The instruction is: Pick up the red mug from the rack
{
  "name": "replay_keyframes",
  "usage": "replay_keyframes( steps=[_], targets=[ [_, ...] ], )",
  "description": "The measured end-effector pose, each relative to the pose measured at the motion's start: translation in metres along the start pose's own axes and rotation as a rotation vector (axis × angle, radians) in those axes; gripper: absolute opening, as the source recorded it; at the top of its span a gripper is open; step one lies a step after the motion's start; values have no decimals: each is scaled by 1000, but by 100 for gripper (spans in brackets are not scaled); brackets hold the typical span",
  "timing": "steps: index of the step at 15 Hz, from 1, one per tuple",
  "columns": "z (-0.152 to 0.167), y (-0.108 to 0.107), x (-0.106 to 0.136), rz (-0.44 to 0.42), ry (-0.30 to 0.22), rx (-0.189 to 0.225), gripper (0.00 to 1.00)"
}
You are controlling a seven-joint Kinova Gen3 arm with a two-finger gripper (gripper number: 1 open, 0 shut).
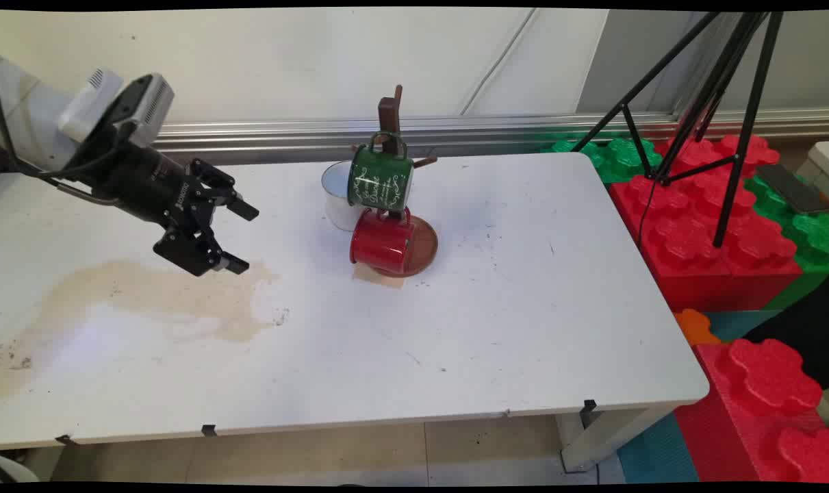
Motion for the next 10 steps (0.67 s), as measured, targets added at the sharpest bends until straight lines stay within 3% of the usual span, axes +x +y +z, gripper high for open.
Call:
replay_keyframes(
  steps=[10],
  targets=[
    [-13, 2, 9, -47, 86, 8, 100]
  ],
)
